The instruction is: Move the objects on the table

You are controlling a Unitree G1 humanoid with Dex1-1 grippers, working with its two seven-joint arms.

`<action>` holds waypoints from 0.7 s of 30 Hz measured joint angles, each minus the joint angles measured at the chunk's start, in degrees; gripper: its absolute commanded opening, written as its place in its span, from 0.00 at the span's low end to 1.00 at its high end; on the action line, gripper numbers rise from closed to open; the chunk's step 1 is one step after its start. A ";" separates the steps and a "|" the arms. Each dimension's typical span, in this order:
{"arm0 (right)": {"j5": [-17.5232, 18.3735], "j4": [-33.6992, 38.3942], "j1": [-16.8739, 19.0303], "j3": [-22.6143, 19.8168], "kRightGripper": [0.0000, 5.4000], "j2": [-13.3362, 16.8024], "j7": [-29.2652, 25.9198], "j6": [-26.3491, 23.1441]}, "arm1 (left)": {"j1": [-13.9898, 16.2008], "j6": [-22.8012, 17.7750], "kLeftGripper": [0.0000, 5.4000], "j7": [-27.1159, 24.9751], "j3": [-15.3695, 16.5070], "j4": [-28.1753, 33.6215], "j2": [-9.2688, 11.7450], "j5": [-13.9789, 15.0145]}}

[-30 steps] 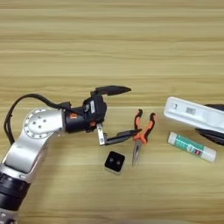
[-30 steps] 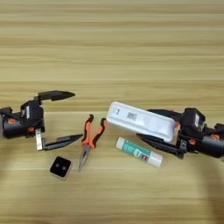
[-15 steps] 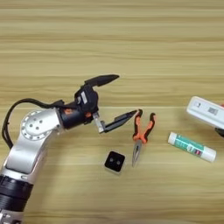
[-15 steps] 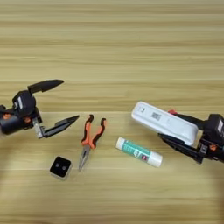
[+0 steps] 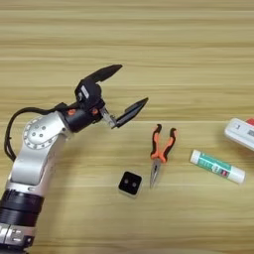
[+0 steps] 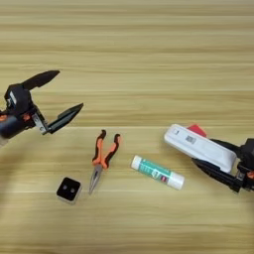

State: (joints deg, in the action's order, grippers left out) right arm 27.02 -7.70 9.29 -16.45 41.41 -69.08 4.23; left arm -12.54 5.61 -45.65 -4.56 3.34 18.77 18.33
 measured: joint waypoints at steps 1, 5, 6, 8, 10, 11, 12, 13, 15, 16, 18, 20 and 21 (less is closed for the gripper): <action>-0.19 -0.11 0.04 0.02 0.54 0.02 -0.02 -0.01 | -0.07 0.00 1.00 0.02 0.00 -0.03 -0.01 0.00; -1.25 -0.78 0.06 0.27 0.54 0.32 0.05 -0.19 | -0.17 0.00 1.00 0.05 0.01 -0.03 -0.12 0.00; -1.86 -1.34 0.06 0.33 0.54 0.45 0.28 -0.26 | -0.18 0.00 1.00 0.05 0.01 -0.03 -0.15 0.00; -3.04 -2.30 0.06 0.56 0.54 0.62 0.98 -0.37 | -0.19 0.00 1.00 0.06 0.01 -0.03 -0.20 0.00; -3.49 -3.11 0.05 0.76 0.54 0.71 1.05 -0.41 | -0.19 0.00 1.00 0.06 0.01 -0.03 -0.22 0.00; -3.54 -3.45 0.06 0.81 0.54 0.72 1.03 -0.44 | -0.19 0.00 1.00 0.06 0.01 -0.03 -0.21 0.00; -3.55 -3.54 0.05 0.85 0.54 0.74 0.99 -0.53 | -0.19 0.00 1.00 0.06 0.01 -0.03 -0.23 0.00; -3.55 -3.56 0.05 0.87 0.54 0.77 0.98 -0.71 | -0.19 0.00 1.00 0.06 0.01 -0.03 -0.25 0.00; -3.57 -3.75 0.04 0.93 0.54 0.81 0.96 -0.99 | -0.19 0.00 1.00 0.06 0.01 -0.03 -0.27 0.00; -3.69 -3.86 0.03 1.01 0.54 0.82 0.95 -1.00 | -0.19 0.00 1.00 0.06 0.01 -0.03 -0.29 0.00; -3.97 -4.09 0.03 1.18 0.54 0.82 0.96 -1.01 | -0.19 0.00 1.00 0.06 0.01 -0.03 -0.37 0.00; -4.44 -4.58 0.02 1.44 0.54 0.82 0.97 -1.01 | -0.19 0.01 1.00 0.06 0.01 -0.04 -0.45 0.00; -4.68 -4.87 0.01 1.66 0.54 0.82 0.99 -1.00 | -0.20 0.01 1.00 0.06 0.01 -0.06 -0.51 0.00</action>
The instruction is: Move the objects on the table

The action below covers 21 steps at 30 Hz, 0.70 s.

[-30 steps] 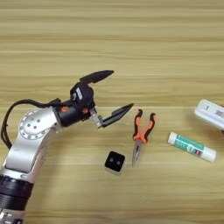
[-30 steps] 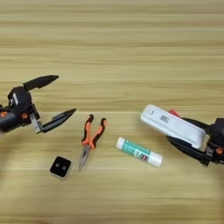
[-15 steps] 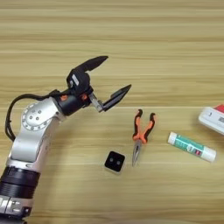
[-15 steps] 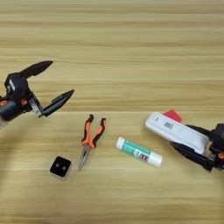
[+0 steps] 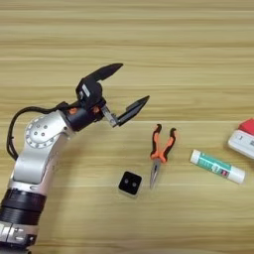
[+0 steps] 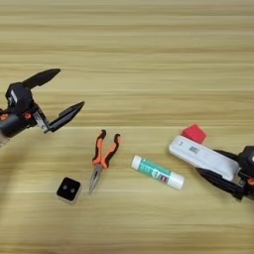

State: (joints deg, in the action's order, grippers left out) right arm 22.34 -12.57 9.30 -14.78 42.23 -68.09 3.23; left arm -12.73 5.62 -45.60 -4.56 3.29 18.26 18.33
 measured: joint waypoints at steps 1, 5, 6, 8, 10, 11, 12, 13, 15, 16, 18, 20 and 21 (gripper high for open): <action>-0.22 -0.34 0.01 0.24 0.54 0.00 0.02 0.01 | 0.00 0.01 1.00 0.00 0.00 -0.03 -0.03 0.00; -0.56 -0.99 0.00 0.83 0.54 0.00 0.03 0.04 | -0.01 0.04 1.00 0.00 0.00 -0.19 -0.12 0.00; -0.63 -1.08 0.01 0.91 0.54 0.00 0.03 0.06 | -0.02 0.04 1.00 0.00 0.00 -0.19 -0.15 0.00; -0.89 -1.30 0.01 1.09 0.54 0.00 0.03 0.13 | -0.04 0.04 1.00 0.00 0.00 -0.20 -0.20 0.00; -1.08 -1.52 0.01 1.21 0.54 0.00 0.04 0.22 | -0.06 0.04 1.00 -0.01 0.00 -0.20 -0.22 0.00; -1.29 -1.81 0.01 1.29 0.54 0.00 0.05 0.35 | -0.06 0.04 1.00 -0.01 0.00 -0.20 -0.22 0.00; -1.55 -2.10 0.01 1.43 0.54 0.00 0.08 0.51 | -0.07 0.04 1.00 -0.01 0.00 -0.20 -0.23 0.00; -1.70 -2.35 0.01 1.56 0.54 0.00 0.09 0.77 | -0.07 0.04 1.00 -0.01 0.00 -0.20 -0.25 0.00; -2.04 -3.03 0.00 1.79 0.54 -0.01 0.12 1.02 | -0.08 0.04 1.00 -0.01 0.00 -0.22 -0.32 0.00; -2.23 -3.16 0.00 1.88 0.54 -0.01 0.12 1.03 | -0.08 0.04 1.00 -0.01 0.00 -0.22 -0.36 0.00; -2.26 -3.45 -0.03 1.98 0.54 -0.01 0.11 1.17 | -0.10 0.04 1.00 -0.01 -0.01 -0.23 -0.54 0.00; -2.41 -3.61 -0.05 2.07 0.54 -0.01 0.11 1.30 | -0.10 0.04 1.00 -0.01 0.00 -0.26 -0.63 0.00; -2.51 -3.68 -0.07 2.12 0.54 -0.01 0.12 1.37 | -0.11 0.04 1.00 -0.01 0.00 -0.26 -0.65 0.00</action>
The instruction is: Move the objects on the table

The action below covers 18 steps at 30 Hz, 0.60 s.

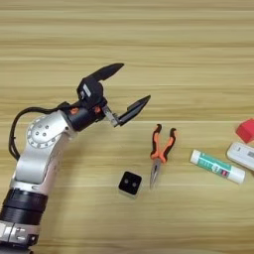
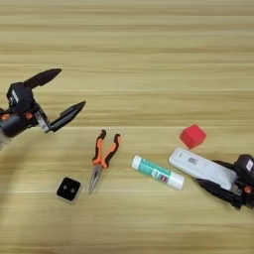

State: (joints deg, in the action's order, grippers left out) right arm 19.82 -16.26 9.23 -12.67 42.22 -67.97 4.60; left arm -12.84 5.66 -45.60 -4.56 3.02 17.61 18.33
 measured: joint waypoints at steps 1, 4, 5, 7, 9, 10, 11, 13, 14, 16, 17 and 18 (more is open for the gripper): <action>-0.05 -0.15 -0.04 0.04 0.54 0.00 0.00 0.09 | -0.01 0.00 1.00 0.00 0.00 -0.01 -0.01 0.00; -0.16 -0.44 -0.19 0.25 0.54 0.00 0.02 0.82 | -0.05 0.00 1.00 0.00 0.00 -0.17 -0.03 -0.01; -0.19 -0.49 -0.25 0.30 0.54 0.00 0.02 0.91 | -0.07 0.00 1.00 0.00 0.00 -0.19 -0.03 -0.01; -0.19 -0.65 -0.42 0.48 0.54 0.00 0.02 1.05 | -0.11 0.03 1.00 0.00 0.00 -0.22 -0.05 -0.01; -0.19 -0.79 -0.47 0.51 0.54 0.00 0.02 1.15 | -0.13 0.19 1.00 0.00 0.00 -0.25 -0.06 -0.01; -0.18 -0.92 -0.49 0.51 0.54 0.00 0.02 1.21 | -0.14 0.32 1.00 0.00 0.00 -0.26 -0.07 -0.01; -0.18 -1.00 -0.52 0.51 0.54 0.00 0.01 1.29 | -0.14 0.34 1.00 0.00 0.00 -0.26 -0.09 -0.01; -0.18 -1.13 -0.56 0.51 0.61 0.00 -0.01 1.53 | -0.14 0.36 1.00 0.00 0.00 -0.26 -0.10 -0.01; -0.19 -1.25 -0.57 0.54 0.62 0.00 -0.02 1.74 | -0.14 0.37 1.00 0.00 0.00 -0.27 -0.11 -0.01; -0.18 -1.59 -0.61 0.59 0.67 0.00 -0.08 2.18 | -0.14 0.38 1.00 0.00 0.00 -0.28 -0.15 -0.01; -0.18 -1.64 -0.65 0.61 0.69 0.00 -0.10 2.22 | -0.14 0.39 1.00 0.00 0.00 -0.28 -0.19 -0.01; -0.18 -1.67 -0.70 0.64 0.71 0.00 -0.11 2.24 | -0.14 0.39 1.00 0.00 0.00 -0.28 -0.23 -0.01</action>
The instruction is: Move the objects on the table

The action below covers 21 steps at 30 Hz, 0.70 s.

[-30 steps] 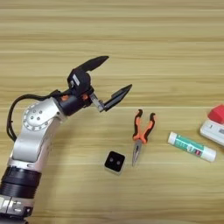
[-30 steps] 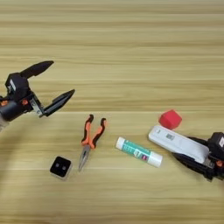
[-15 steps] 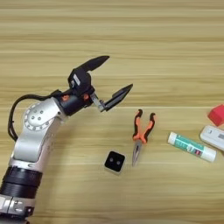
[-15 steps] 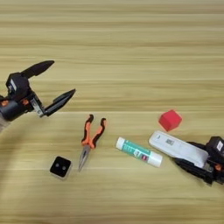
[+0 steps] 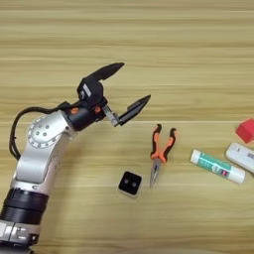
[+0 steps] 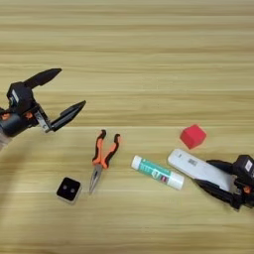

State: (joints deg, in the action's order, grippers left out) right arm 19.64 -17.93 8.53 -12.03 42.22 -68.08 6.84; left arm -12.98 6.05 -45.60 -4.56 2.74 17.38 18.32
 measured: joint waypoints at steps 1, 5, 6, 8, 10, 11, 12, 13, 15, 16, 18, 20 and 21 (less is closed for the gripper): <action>0.00 -0.04 -0.07 0.04 0.72 0.00 -0.01 0.04 | 0.00 0.00 1.00 0.00 0.00 0.00 -0.02 0.00; 0.01 -0.34 -0.20 0.07 0.79 0.00 -0.04 0.21 | 0.00 0.01 1.00 0.00 0.00 0.00 -0.06 0.00; 0.02 -0.39 -0.23 0.07 0.81 0.00 -0.04 0.26 | 0.00 0.01 1.00 0.00 0.00 0.00 -0.06 0.00; 0.03 -0.43 -0.27 0.07 0.85 0.00 -0.05 0.37 | 0.00 0.01 1.00 0.00 0.00 0.00 -0.06 0.00; 0.04 -0.48 -0.31 0.07 0.89 0.00 -0.06 0.52 | 0.00 0.01 1.00 0.00 0.00 -0.01 -0.07 0.00; 0.07 -0.49 -0.33 0.07 0.91 0.00 -0.07 0.59 | 0.00 0.01 1.00 0.00 0.00 -0.01 -0.07 0.00; 0.12 -0.51 -0.35 0.06 0.93 0.00 -0.08 0.74 | 0.00 0.01 1.00 0.00 0.00 -0.02 -0.07 0.00; 0.15 -0.51 -0.38 0.06 0.95 0.00 -0.08 1.01 | 0.00 0.01 1.00 0.00 0.00 -0.02 -0.07 0.00; 0.55 -0.50 -0.58 -0.04 0.98 -0.03 -0.08 1.17 | 0.00 0.01 1.00 0.00 0.00 -0.03 -0.08 0.00; 1.09 -0.48 -0.73 -0.22 1.00 -0.08 -0.07 1.17 | 0.00 0.03 1.00 0.00 0.00 -0.06 -0.09 0.00; 1.87 -0.30 -1.14 -0.69 1.00 -0.09 -0.06 1.18 | -0.01 0.59 1.00 -0.01 0.00 -0.32 -0.13 -0.01; 2.65 0.20 -1.35 -1.31 1.00 -0.12 0.01 1.19 | -0.01 0.98 1.00 -0.03 0.00 -0.79 -0.19 -0.01; 3.01 0.38 -1.45 -1.57 1.00 -0.18 0.05 1.19 | -0.01 1.06 1.00 -0.03 0.00 -0.94 -0.27 -0.01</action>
State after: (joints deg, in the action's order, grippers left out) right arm 22.65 -17.55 7.07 -13.59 42.04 -68.02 8.03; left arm -12.99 7.11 -45.63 -4.56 1.81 17.10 18.31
